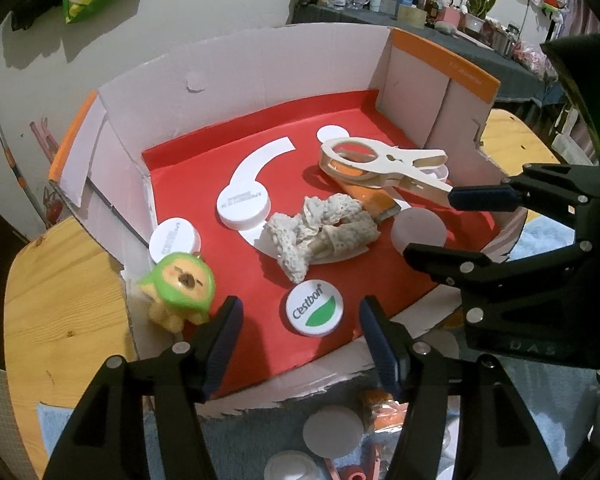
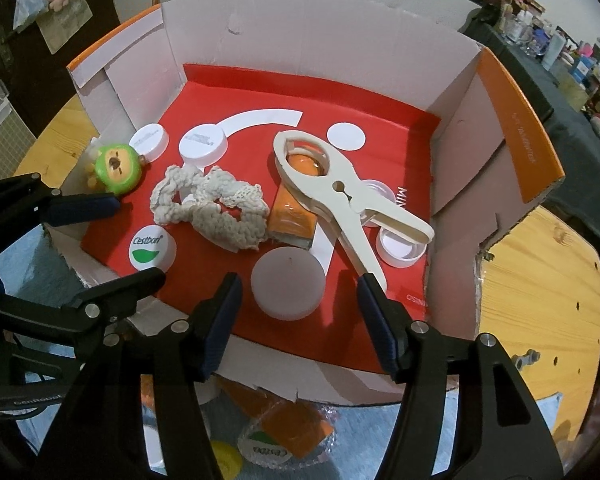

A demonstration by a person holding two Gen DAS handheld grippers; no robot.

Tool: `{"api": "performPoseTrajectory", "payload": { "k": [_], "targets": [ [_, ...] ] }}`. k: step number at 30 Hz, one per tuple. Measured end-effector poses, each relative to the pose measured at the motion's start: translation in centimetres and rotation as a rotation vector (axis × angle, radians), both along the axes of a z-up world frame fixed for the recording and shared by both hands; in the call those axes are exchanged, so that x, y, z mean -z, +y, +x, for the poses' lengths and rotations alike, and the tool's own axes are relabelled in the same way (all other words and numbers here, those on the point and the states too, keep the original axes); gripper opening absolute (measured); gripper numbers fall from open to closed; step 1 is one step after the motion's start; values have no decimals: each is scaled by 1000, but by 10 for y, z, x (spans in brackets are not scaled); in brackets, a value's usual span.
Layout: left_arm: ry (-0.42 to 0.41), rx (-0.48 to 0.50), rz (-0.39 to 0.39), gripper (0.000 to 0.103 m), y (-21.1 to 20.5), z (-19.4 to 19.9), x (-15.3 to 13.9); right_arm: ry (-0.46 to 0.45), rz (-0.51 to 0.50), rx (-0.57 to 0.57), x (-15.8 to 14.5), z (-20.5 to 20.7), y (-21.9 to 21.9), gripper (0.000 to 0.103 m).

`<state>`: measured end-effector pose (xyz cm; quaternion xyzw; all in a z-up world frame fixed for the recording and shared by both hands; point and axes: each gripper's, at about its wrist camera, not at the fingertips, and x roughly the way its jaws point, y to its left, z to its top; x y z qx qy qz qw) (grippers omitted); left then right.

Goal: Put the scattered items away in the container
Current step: 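Withdraw both open tools from the box back over the blue towel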

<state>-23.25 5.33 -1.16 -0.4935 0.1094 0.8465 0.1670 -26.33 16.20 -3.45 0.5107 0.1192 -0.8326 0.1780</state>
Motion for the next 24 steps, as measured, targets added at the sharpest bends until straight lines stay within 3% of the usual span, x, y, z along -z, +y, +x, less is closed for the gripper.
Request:
{"api": "performPoseTrajectory", "payload": {
  "k": [19, 24],
  "targets": [
    [72, -3, 42, 70, -5, 36, -32, 101, -31, 4, -57, 61, 10, 59],
    [92, -29, 73, 73, -13, 51, -36, 144, -47, 0, -67, 78, 11, 67]
  ]
}}
